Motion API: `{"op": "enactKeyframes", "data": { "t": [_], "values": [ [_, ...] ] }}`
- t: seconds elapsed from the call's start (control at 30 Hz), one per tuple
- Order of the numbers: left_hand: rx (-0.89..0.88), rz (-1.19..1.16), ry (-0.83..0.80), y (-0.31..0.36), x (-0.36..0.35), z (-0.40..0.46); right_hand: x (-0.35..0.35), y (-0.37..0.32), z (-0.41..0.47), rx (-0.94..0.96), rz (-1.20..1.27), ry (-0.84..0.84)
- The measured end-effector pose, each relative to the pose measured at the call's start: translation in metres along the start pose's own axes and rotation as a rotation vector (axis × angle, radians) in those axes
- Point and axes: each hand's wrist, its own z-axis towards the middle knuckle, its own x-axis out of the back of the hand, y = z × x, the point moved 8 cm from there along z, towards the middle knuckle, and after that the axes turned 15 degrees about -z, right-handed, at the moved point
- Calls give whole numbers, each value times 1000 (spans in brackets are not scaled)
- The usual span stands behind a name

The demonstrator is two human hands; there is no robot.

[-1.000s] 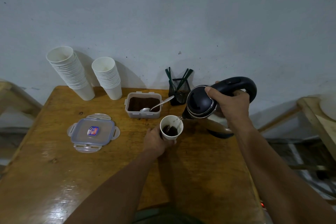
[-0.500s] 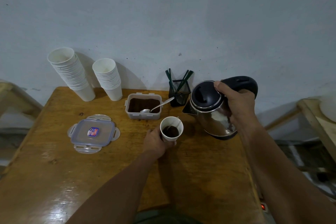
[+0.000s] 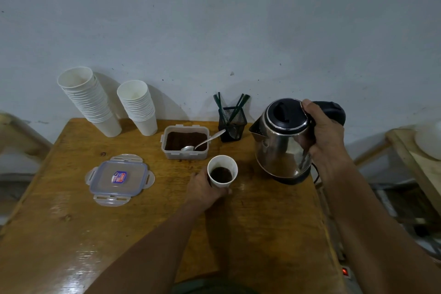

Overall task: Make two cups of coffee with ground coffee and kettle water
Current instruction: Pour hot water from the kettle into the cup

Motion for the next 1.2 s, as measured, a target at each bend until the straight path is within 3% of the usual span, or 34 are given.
{"op": "enactKeyframes", "data": {
  "t": [0.73,1.0,1.2],
  "values": [
    [-7,-11,-28,3,3,-2,53,19,37,-113,207,102],
    [2,-63,-71,9,3,-9,72,36,29,-160,200,242],
    [-36,-88,-59,21,3,-13,76,31,23,-112,-58,203]
  ]
}}
